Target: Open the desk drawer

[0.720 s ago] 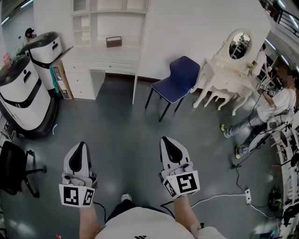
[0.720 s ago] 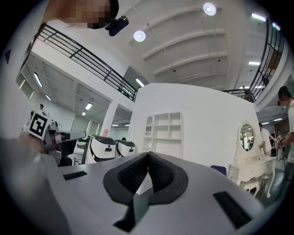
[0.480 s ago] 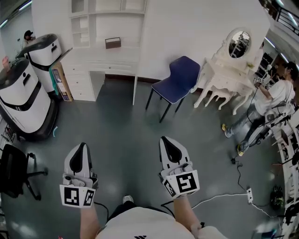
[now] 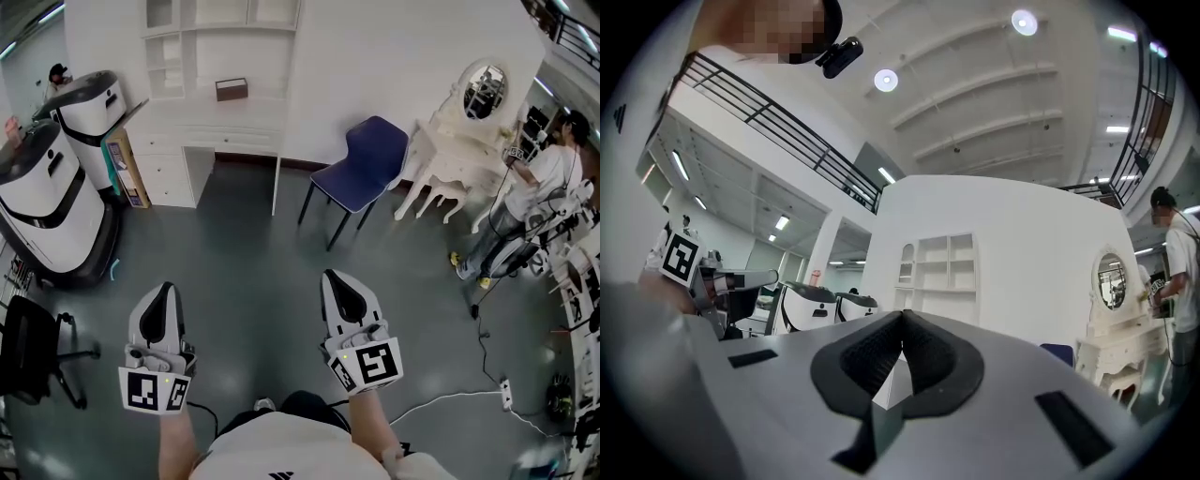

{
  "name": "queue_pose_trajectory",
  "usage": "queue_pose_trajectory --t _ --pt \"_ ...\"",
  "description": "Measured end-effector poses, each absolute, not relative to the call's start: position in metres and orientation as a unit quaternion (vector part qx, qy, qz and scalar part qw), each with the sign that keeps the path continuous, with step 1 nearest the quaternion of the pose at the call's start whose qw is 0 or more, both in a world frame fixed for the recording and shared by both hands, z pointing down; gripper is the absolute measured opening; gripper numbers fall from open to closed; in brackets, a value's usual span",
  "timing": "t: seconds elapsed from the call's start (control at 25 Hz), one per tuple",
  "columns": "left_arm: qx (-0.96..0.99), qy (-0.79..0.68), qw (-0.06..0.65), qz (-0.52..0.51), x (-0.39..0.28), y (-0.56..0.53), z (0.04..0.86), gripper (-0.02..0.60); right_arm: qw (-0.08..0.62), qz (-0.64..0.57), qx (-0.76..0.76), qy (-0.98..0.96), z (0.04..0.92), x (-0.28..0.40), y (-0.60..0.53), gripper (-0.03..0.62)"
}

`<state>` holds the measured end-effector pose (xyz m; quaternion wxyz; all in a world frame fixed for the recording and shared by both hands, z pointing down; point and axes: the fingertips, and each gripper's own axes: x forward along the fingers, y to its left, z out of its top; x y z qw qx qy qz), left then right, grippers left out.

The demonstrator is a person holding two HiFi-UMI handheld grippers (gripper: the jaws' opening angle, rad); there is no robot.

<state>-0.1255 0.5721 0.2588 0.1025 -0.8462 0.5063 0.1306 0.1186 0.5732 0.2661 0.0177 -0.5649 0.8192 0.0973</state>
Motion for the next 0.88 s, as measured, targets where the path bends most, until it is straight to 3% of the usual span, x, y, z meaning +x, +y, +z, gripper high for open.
queue_pose_trajectory --t 0.44,0.88 --pt "-0.835 0.526 0.085 0.136 -0.14 0.525 0.269 0.003 0.013 0.084 -0.568 0.819 0.271 0.122 0.522 -0.012" --pt "-0.821 0.547 0.092 0.13 -0.124 0.407 0.264 0.003 0.033 0.073 -0.556 0.828 0.273 0.148 0.385 -0.012"
